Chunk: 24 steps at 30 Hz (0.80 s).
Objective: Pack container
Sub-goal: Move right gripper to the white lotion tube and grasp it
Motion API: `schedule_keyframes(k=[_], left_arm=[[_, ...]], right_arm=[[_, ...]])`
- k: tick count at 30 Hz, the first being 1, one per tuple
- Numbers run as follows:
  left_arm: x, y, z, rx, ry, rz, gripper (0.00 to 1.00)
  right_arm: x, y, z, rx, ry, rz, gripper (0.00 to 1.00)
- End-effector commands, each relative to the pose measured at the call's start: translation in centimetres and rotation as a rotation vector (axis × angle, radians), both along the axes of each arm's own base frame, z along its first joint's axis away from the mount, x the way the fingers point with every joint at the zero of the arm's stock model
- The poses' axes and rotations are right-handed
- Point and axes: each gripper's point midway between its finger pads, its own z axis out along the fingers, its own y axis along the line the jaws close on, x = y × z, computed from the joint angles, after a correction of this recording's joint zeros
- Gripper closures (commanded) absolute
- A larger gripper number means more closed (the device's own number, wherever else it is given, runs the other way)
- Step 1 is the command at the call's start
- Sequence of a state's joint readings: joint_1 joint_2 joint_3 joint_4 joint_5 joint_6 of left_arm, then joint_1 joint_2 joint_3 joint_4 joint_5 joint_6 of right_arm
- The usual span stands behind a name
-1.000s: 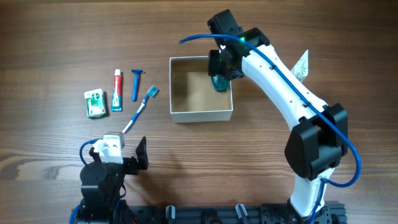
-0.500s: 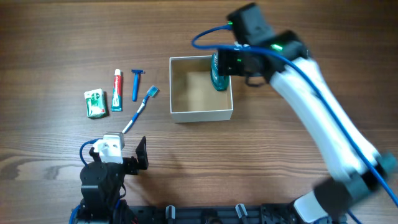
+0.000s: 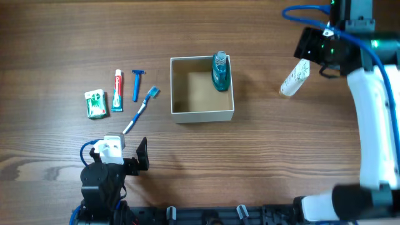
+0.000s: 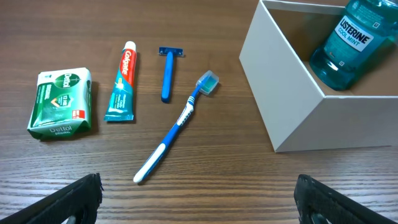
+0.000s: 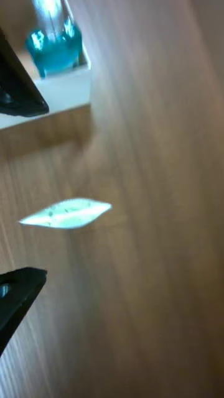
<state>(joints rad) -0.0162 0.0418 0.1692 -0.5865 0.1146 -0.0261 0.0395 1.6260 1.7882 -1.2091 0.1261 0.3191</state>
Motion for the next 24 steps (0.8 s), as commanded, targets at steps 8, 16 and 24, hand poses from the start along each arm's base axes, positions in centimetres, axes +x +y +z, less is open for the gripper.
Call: schedule_keyframes(k=[8,16,24], left_arm=[[-0.1,-0.3,-0.5,0.005,0.007,-0.024,0.00],[-0.1,-0.3,-0.5,0.005,0.007,-0.024,0.00],[-0.1,-0.3,-0.5,0.005,0.007,-0.024,0.00]], right_arm=[[1.4,-0.4,-10.8,0.019,0.313,-0.033,0.56],[1.3,-0.4,-10.1,0.020,0.299,-0.034,0.96],[-1.6,0.7,-3.1,0.022,0.149,0.000,0.96]])
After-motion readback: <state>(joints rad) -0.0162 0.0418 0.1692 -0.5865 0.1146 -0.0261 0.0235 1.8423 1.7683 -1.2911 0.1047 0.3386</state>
